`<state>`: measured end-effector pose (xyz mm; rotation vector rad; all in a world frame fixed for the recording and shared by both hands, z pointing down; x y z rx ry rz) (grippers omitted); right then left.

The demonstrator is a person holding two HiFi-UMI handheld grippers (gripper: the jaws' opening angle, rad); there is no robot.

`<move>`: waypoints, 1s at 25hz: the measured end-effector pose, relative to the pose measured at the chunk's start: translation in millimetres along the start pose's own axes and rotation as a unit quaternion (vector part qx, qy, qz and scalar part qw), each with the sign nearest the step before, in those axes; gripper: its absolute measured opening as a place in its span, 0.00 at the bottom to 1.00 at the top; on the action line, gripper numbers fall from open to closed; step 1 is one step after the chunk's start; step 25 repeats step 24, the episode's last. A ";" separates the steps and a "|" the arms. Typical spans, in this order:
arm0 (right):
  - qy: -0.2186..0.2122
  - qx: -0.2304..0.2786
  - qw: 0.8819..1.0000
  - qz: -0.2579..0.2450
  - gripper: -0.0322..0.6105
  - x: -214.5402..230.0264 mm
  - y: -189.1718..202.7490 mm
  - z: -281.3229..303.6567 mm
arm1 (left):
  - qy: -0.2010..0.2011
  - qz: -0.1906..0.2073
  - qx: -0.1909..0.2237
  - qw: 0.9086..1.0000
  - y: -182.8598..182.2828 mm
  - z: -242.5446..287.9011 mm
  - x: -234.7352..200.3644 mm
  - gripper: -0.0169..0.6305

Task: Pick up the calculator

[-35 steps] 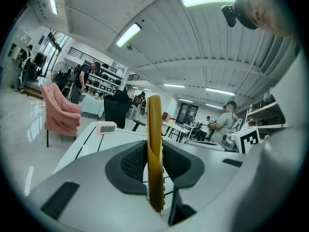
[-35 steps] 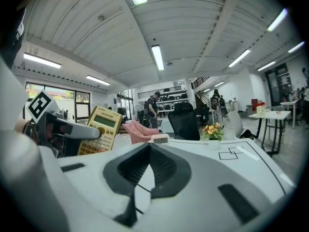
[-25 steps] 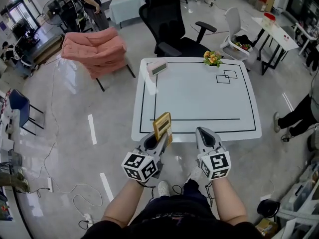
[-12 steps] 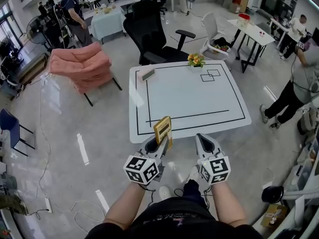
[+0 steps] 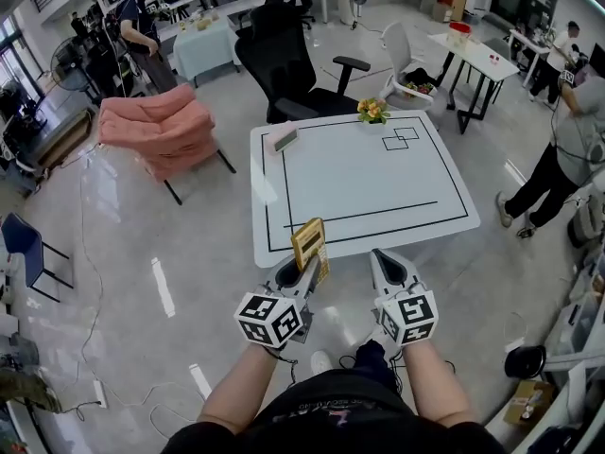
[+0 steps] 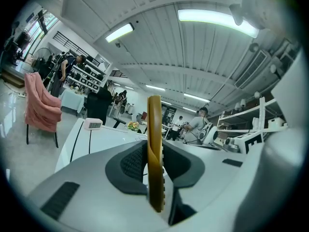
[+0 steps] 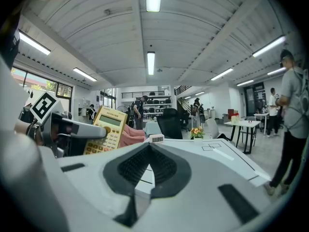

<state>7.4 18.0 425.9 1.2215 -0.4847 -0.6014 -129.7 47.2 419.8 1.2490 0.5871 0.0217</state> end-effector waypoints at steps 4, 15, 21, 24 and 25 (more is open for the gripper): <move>-0.004 0.004 1.000 0.003 0.05 -0.2 -1.3 1.8 | -0.004 0.003 0.001 1.000 -3.3 -2.0 -0.7 0.15; -0.007 0.008 1.000 0.012 0.05 3.1 -2.5 2.6 | -0.009 0.008 -0.008 1.000 -3.8 -1.4 0.9 0.15; -0.008 0.013 1.000 0.017 0.05 4.1 -2.9 -1.8 | -0.010 0.013 -0.008 1.000 -6.2 -3.1 6.3 0.15; -0.005 0.012 1.000 0.020 0.05 7.7 -2.1 -6.1 | -0.008 0.011 -0.011 1.000 -4.3 -0.2 10.8 0.15; -0.005 0.012 1.000 0.020 0.05 7.7 -2.1 -6.1 | -0.008 0.011 -0.011 1.000 -4.3 -0.2 10.8 0.15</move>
Point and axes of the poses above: the fingertips, and each gripper's own axes: z forward along the fingers, x to its right, y out of its underside, the point moved 1 cm from there along -z, backward along the fingers, and after that the axes turned 4 degrees about -x, right-handed, at the moved point
